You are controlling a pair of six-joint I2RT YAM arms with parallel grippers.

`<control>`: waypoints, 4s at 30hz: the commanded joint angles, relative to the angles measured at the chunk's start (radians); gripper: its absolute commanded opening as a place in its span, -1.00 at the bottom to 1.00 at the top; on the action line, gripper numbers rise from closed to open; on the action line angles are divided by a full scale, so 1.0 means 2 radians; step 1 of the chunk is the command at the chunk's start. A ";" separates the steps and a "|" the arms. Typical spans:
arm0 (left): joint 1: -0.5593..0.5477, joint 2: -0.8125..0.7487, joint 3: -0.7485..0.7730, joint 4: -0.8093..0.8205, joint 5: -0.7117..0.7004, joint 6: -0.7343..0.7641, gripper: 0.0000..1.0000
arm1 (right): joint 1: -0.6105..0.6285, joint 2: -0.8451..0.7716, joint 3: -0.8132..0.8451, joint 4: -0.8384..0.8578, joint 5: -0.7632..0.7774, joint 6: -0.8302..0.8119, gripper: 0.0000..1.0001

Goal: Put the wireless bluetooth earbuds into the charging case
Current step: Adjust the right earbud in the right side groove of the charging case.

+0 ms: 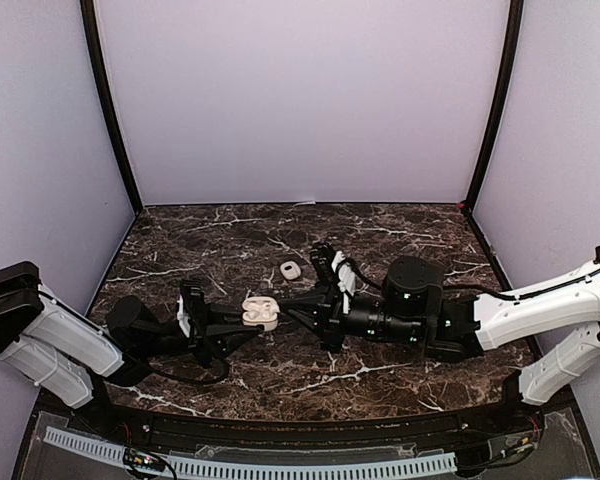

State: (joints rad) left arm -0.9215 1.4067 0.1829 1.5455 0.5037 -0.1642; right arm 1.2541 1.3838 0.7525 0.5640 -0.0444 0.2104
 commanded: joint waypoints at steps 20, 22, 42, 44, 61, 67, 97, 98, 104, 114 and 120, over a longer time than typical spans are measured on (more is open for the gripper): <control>-0.003 -0.025 0.010 -0.012 -0.016 0.012 -1.00 | 0.007 -0.042 -0.014 -0.030 -0.082 -0.033 -1.00; -0.003 -0.024 0.010 -0.011 -0.016 0.011 -1.00 | 0.008 -0.049 -0.015 -0.038 -0.087 -0.039 -0.99; -0.003 -0.017 0.018 -0.014 0.007 0.005 -1.00 | 0.009 -0.032 0.001 -0.065 0.064 -0.021 -1.00; -0.003 -0.015 0.019 -0.013 0.007 0.005 -1.00 | 0.014 -0.020 0.012 -0.068 0.058 -0.025 -1.00; -0.003 -0.012 0.014 -0.010 0.002 0.006 -1.00 | 0.037 0.016 0.041 -0.048 -0.023 -0.052 -1.00; -0.003 -0.014 0.012 -0.010 0.001 0.006 -1.00 | 0.039 0.018 0.045 -0.054 -0.028 -0.056 -1.00; -0.003 -0.012 0.018 -0.013 0.000 0.006 -1.00 | 0.053 -0.005 0.035 -0.053 0.070 -0.079 -1.00; -0.003 -0.012 0.018 -0.012 0.000 0.006 -1.00 | 0.054 -0.003 0.036 -0.053 0.065 -0.081 -1.00; -0.003 -0.015 0.017 -0.013 -0.001 0.007 -1.00 | 0.057 0.004 0.043 -0.060 0.048 -0.086 -1.00; -0.003 -0.018 0.016 -0.015 -0.001 0.007 -1.00 | 0.060 0.007 0.049 -0.068 0.050 -0.091 -1.00; -0.003 -0.022 0.015 -0.019 0.000 0.009 -1.00 | 0.060 -0.033 0.006 -0.044 0.041 -0.099 -0.98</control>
State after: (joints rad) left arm -0.9215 1.3834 0.1959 1.5082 0.4957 -0.1524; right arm 1.3651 1.3830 0.8108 0.4164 0.0578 0.0326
